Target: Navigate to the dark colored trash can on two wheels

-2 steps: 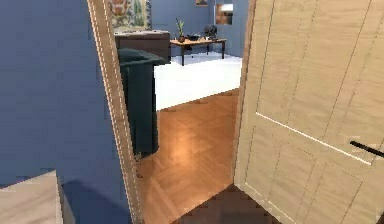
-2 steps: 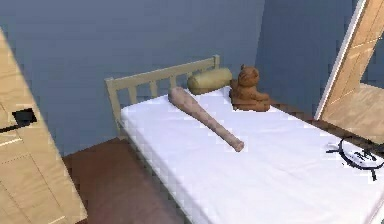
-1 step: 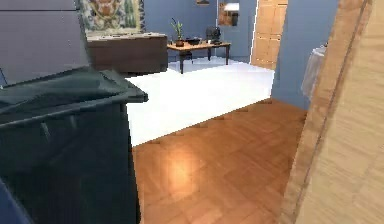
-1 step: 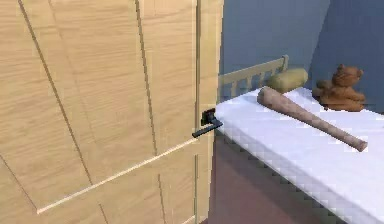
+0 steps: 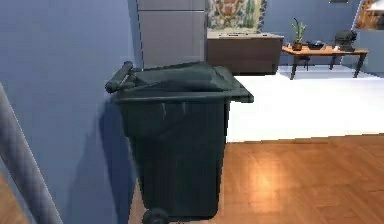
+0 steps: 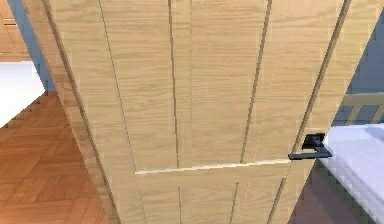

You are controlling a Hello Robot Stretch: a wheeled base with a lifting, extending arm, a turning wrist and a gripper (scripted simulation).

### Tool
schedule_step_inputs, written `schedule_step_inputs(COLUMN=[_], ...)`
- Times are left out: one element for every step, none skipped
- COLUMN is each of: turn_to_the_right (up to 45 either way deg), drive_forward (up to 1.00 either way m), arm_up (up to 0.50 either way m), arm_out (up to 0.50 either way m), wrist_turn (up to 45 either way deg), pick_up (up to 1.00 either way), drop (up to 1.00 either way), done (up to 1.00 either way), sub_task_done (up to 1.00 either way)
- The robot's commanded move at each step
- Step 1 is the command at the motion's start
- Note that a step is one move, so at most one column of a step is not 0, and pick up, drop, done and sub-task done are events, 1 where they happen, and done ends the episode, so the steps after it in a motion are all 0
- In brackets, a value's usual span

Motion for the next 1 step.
schedule_step_inputs(turn_to_the_right=[0.0], drive_forward=[0.00], arm_up=[0.00], arm_out=[0.00], wrist_turn=[0.0], pick_up=[0.00], drop=[0.00], done=[1.00], sub_task_done=[0.00])
